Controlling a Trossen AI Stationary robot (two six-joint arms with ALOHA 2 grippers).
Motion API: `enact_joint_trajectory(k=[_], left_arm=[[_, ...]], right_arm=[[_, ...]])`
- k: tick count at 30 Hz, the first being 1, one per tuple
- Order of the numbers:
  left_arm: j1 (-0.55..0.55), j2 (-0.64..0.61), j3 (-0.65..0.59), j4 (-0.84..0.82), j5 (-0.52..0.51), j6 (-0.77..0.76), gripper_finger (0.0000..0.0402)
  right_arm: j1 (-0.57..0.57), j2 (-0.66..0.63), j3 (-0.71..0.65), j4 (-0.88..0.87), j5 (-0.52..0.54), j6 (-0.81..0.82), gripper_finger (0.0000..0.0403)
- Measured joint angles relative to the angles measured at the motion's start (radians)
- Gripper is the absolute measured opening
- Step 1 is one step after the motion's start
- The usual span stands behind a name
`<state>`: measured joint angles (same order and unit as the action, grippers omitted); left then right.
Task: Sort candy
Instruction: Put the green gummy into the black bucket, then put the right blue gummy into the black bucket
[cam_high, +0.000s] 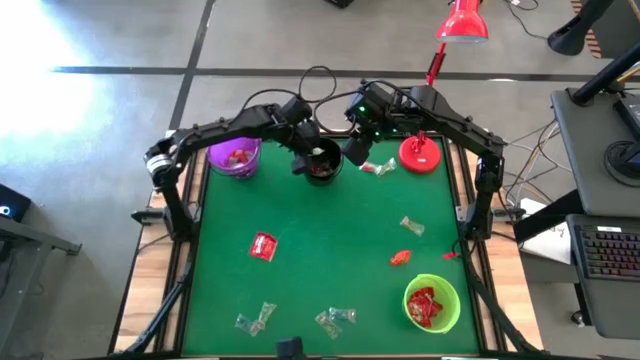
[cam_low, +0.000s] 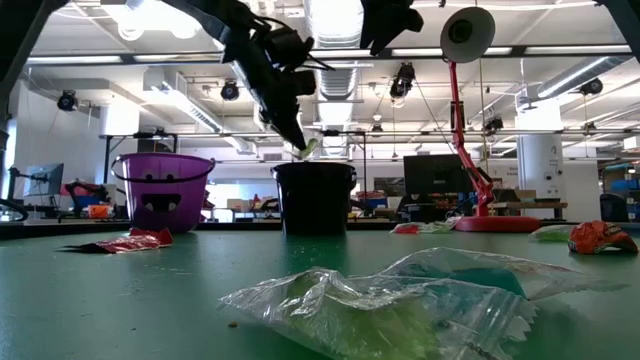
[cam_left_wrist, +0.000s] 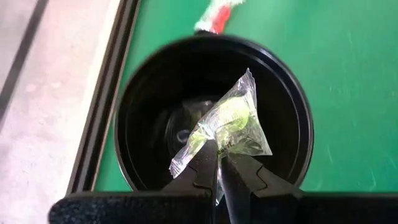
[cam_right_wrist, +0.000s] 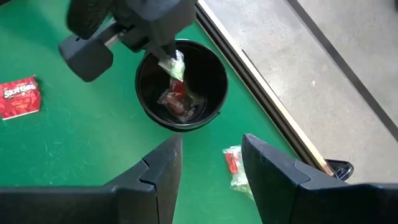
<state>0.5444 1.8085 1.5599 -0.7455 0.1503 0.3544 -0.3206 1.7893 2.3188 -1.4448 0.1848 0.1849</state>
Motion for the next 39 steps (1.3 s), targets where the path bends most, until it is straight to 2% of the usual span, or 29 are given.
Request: enact_joint_trajectory(k=[5, 9, 20, 28, 34, 39], left_arm=[[0.027, 0.039, 0.030, -0.108, 0.070, 0.023, 0.0000], [0.049, 0.054, 0.030, -0.120, 0.130, 0.019, 0.0008], [0.049, 0.053, 0.030, -0.177, 0.130, 0.055, 0.0095], [0.044, -0.066, 0.030, -0.204, 0.130, 0.078, 0.0108], [0.032, -0.173, 0.030, -0.310, 0.130, 0.037, 0.0102], [0.015, -0.262, 0.030, -0.391, 0.129, 0.022, 0.0102]], right_arm=[[0.000, 0.000, 0.000, -0.005, 0.000, -0.003, 0.0160], [0.000, 0.000, 0.000, -0.006, 0.001, -0.007, 0.0160], [0.000, 0.000, 0.000, -0.012, 0.001, -0.024, 0.0160], [0.019, 0.000, -0.003, -0.129, -0.005, -0.013, 0.0160], [0.082, -0.007, -0.013, -0.127, -0.160, -0.025, 0.0160], [0.150, -0.006, -0.026, -0.126, -0.215, 0.023, 0.0160]])
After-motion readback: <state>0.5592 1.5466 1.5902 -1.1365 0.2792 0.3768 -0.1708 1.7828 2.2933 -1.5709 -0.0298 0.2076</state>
